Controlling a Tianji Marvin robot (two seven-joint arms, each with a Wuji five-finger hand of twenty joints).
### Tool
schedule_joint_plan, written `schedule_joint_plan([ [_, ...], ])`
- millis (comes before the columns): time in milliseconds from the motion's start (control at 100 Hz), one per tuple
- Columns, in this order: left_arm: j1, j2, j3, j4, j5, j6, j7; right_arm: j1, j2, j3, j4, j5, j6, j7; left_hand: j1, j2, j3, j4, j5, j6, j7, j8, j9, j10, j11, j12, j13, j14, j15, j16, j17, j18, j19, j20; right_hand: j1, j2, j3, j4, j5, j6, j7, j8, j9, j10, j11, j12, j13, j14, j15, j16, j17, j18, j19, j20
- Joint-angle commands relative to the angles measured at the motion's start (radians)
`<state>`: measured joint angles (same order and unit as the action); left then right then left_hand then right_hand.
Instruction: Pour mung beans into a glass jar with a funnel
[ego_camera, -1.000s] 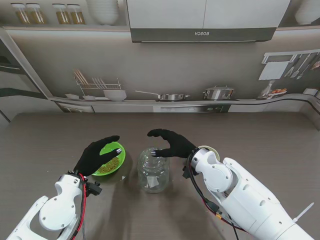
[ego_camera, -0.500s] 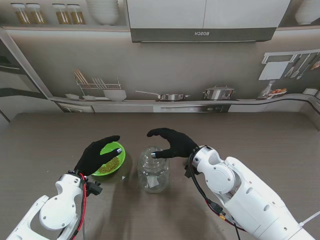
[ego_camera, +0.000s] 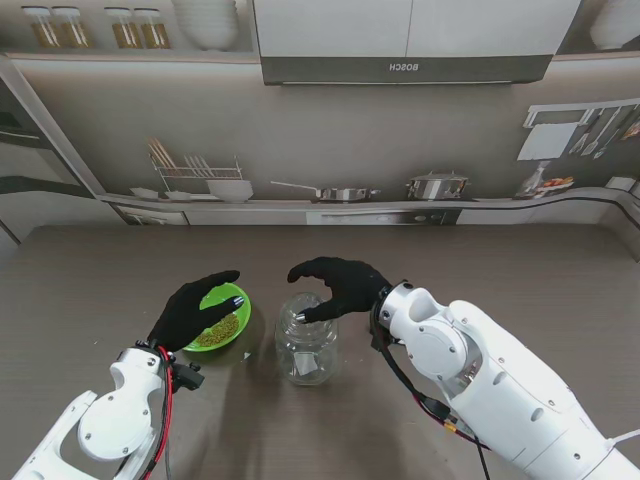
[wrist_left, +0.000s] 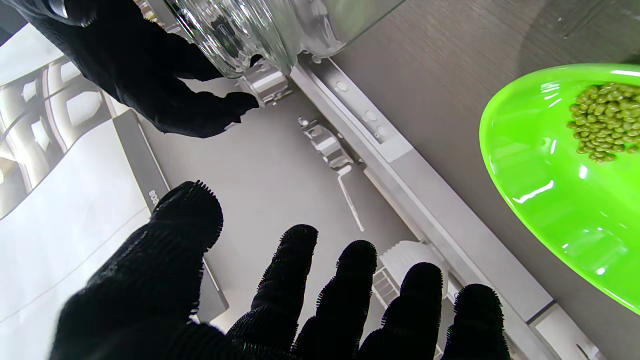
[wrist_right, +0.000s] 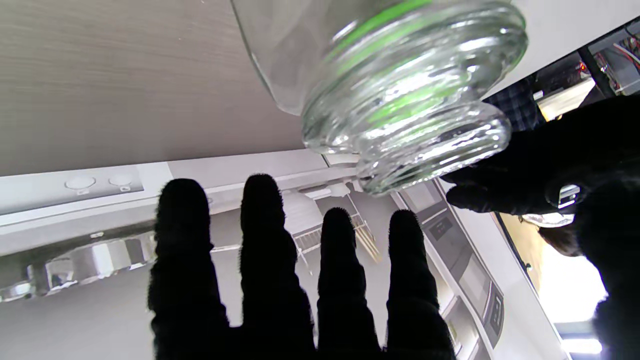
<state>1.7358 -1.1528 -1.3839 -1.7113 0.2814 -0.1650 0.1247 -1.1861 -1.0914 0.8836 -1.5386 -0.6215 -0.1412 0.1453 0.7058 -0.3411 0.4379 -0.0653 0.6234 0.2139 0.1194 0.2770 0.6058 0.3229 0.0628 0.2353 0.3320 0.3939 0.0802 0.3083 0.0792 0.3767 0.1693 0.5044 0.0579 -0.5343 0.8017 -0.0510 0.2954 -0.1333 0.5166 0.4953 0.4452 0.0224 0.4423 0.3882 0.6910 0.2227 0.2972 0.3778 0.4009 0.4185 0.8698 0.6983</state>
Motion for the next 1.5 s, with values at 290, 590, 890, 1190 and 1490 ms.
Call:
schedule_joint_plan([
  [290, 0.011, -0.003, -0.01, -0.004, 0.0, -0.011, -0.011, 0.022, 0.009, -0.045, -0.038, -0.07, 0.035, 0.043, -0.018, 0.045, -0.013, 0.032, -0.008, -0.016, -0.009, -0.003, -0.001, -0.004, -0.004, 0.0, -0.006, -0.004, -0.008, -0.004, -0.014, -0.013, -0.014, 0.004, 0.001, -0.043, 0.036, 0.039, 0.015, -0.045, -0.053, 0.066, -0.013, 0.019, 0.081, 0.096, 0.054, -0.035, 0.191, 0.151, 0.046, -0.039, 0.107, 0.106],
  [590, 0.012, -0.003, -0.012, -0.005, -0.002, -0.014, -0.014, 0.029, 0.018, -0.076, -0.044, -0.161, 0.052, 0.047, -0.019, 0.046, -0.013, 0.032, -0.008, -0.017, -0.009, -0.003, -0.001, -0.005, -0.004, 0.0, -0.006, -0.005, -0.008, -0.004, -0.014, -0.013, -0.014, 0.004, 0.039, -0.078, 0.059, 0.061, -0.003, -0.042, -0.001, 0.145, -0.036, 0.018, 0.17, 0.174, 0.065, -0.057, 0.341, 0.227, 0.078, -0.048, 0.147, 0.133],
  [890, 0.011, -0.003, -0.011, -0.004, -0.003, -0.013, -0.016, 0.039, 0.013, -0.113, -0.006, -0.208, 0.038, -0.009, -0.019, 0.046, -0.014, 0.032, -0.006, -0.017, -0.009, -0.003, 0.003, -0.003, -0.002, 0.002, -0.004, -0.003, -0.007, -0.003, -0.014, -0.012, -0.014, 0.004, 0.116, -0.13, 0.068, 0.096, -0.012, -0.037, 0.169, 0.218, -0.026, -0.003, 0.286, 0.258, 0.125, -0.081, 0.446, 0.272, 0.139, -0.061, 0.201, 0.143],
  [1190, 0.011, -0.002, -0.011, -0.006, -0.006, -0.006, -0.021, 0.05, 0.003, -0.149, 0.054, -0.227, 0.024, -0.084, -0.019, 0.048, -0.014, 0.032, -0.005, -0.017, -0.009, -0.003, 0.003, -0.001, -0.003, 0.002, -0.004, -0.002, -0.007, -0.003, -0.015, -0.013, -0.014, 0.004, 0.202, -0.181, 0.057, 0.074, 0.003, -0.035, 0.391, 0.235, 0.014, -0.026, 0.416, 0.353, 0.215, -0.146, 0.567, 0.306, 0.228, -0.102, 0.29, 0.145],
  [1490, 0.012, -0.001, -0.012, -0.009, -0.008, -0.001, -0.025, 0.059, -0.012, -0.183, 0.117, -0.223, -0.001, -0.167, -0.018, 0.048, -0.014, 0.032, -0.006, -0.015, -0.009, -0.003, 0.003, -0.001, -0.003, 0.002, -0.004, -0.002, -0.007, -0.002, -0.014, -0.012, -0.014, 0.005, 0.341, -0.152, 0.004, 0.045, 0.101, -0.018, 0.554, 0.241, 0.138, -0.049, 0.518, 0.422, 0.378, -0.242, 0.714, 0.332, 0.362, -0.151, 0.395, 0.124],
])
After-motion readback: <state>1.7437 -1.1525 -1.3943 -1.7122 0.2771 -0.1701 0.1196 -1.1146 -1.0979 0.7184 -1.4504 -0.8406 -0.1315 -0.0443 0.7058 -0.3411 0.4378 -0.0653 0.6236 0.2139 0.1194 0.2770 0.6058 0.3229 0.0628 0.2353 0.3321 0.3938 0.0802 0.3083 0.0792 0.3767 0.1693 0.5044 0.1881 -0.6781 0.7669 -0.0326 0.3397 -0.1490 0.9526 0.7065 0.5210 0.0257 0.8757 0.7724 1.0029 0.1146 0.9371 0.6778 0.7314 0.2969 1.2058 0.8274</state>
